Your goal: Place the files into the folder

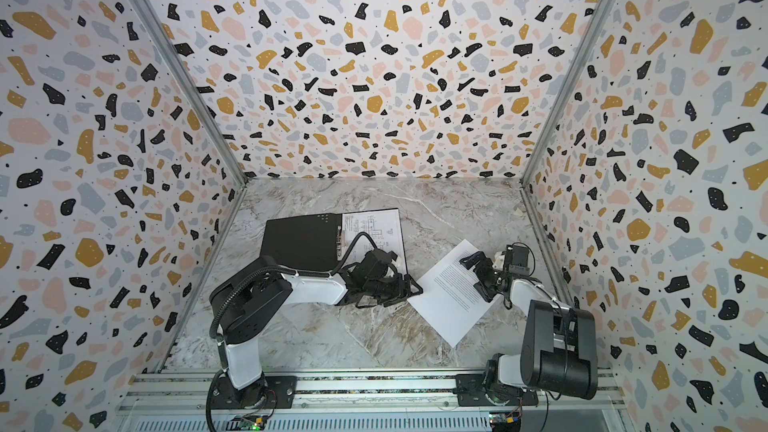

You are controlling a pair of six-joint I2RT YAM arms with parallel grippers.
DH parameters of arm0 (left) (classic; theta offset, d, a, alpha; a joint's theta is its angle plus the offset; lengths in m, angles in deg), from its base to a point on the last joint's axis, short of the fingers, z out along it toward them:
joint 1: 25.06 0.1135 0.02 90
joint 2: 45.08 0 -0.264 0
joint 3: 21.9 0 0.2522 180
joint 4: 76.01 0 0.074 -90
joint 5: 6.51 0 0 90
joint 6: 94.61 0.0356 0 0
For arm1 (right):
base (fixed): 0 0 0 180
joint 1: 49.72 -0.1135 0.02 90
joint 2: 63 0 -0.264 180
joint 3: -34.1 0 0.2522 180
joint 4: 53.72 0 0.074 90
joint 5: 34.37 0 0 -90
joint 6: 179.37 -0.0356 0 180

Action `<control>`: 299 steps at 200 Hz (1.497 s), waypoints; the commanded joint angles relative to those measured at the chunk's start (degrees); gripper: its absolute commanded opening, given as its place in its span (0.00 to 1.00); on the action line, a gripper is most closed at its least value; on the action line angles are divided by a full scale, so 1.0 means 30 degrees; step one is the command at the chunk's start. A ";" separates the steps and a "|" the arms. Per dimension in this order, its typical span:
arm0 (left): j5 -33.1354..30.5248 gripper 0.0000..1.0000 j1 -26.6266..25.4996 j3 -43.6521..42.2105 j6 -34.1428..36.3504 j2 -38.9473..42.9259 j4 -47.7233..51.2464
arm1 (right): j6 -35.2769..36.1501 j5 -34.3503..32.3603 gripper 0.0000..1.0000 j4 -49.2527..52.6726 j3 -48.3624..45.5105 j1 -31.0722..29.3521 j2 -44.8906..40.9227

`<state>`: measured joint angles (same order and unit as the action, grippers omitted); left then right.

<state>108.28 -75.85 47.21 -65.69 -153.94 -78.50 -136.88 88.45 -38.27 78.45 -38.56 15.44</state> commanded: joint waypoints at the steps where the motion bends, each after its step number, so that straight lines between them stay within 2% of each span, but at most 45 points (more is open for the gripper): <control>1: -0.0234 0.75 0.0093 0.0402 0.0084 -0.0158 0.0402 | 0.0279 -0.1295 0.99 0.0923 -0.0352 0.0320 0.0263; 299: -0.1135 0.74 -0.0018 -0.0327 -0.1260 0.0585 0.1524 | -0.0054 -0.0833 0.99 0.0453 -0.0909 0.0586 -0.0015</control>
<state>106.49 -75.85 47.30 -68.95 -153.63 -77.43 -137.14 89.61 -39.82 77.38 -37.55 15.04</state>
